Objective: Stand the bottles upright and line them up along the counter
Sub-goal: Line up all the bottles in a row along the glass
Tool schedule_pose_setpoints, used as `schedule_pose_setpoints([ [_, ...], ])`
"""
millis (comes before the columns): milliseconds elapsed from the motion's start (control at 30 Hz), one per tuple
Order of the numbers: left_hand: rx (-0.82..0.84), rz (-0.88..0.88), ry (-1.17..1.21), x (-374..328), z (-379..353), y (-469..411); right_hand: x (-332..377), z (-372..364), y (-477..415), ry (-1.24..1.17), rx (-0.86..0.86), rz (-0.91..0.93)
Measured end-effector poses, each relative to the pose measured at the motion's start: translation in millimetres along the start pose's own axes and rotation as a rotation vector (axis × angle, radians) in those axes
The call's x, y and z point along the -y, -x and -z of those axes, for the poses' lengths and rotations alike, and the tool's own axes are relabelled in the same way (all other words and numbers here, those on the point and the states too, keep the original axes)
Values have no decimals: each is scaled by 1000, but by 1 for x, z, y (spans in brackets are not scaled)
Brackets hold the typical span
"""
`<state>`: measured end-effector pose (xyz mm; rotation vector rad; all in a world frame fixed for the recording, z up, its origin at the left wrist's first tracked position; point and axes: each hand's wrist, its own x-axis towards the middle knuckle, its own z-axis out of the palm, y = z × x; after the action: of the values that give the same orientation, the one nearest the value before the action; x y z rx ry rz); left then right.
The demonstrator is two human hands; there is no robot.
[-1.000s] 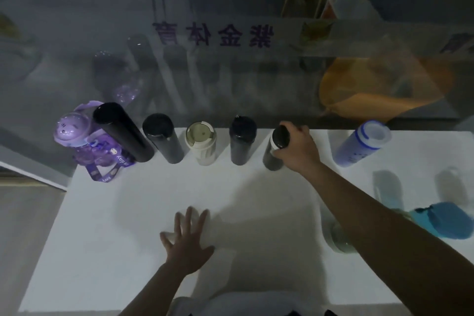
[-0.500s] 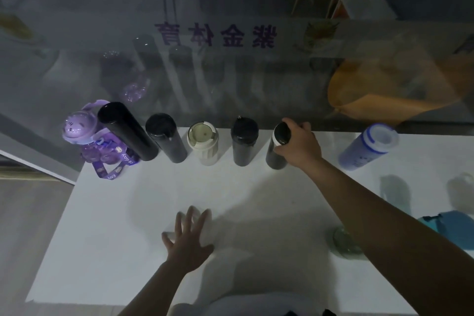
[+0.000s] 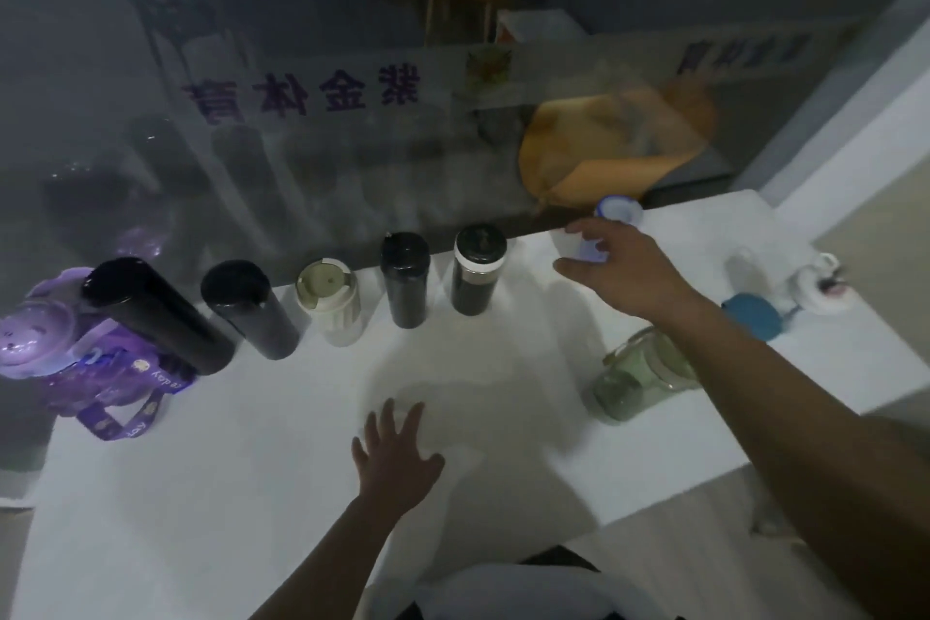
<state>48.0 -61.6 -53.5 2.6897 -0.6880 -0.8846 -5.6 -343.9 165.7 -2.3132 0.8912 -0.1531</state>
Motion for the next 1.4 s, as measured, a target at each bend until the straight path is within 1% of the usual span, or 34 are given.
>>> schedule_pose_setpoints([
  [67, 19, -85, 50, -21, 0, -3, -15, 19, 28, 9, -62, -50],
  [200, 54, -279, 154, -73, 10, 2, -48, 47, 76, -5, -128, -141],
  [300, 77, -420, 254, -118, 27, 12, -72, 61, 98, 6, -158, -131],
  [400, 110, -545, 305, -159, 44, 26, -93, 71, 96, -12, -160, -126],
  [500, 123, -612, 339, -200, 57, 41, -109, 78, 73, -55, -104, -102],
  [600, 97, -619, 308, -243, 58, 47, -126, 84, 40, -69, -77, -66],
  [733, -25, -637, 210, -278, 44, 39, -150, 91, 1, -78, 1, -9],
  [800, -68, -593, 204, -287, 41, 36, -163, 95, -17, -109, 37, 40],
  [867, -72, -542, 192, -292, 43, 34, -176, 98, -34, -125, 74, 69],
  [1000, -39, -512, 104, -302, 47, 33, -194, 97, -63, -133, 163, 88],
  [1100, -23, -457, 85, -312, 50, 33, -201, 95, -76, -129, 235, 89],
  [1167, -6, -417, 109, -315, 60, 26, -203, 94, -80, -150, 255, 97],
  [1300, -31, -395, 106, -317, 97, 1, -214, 97, -77, -190, 287, 146],
  [1400, -47, -327, 99, -320, 122, -21, -225, 100, -67, -202, 263, 195],
])
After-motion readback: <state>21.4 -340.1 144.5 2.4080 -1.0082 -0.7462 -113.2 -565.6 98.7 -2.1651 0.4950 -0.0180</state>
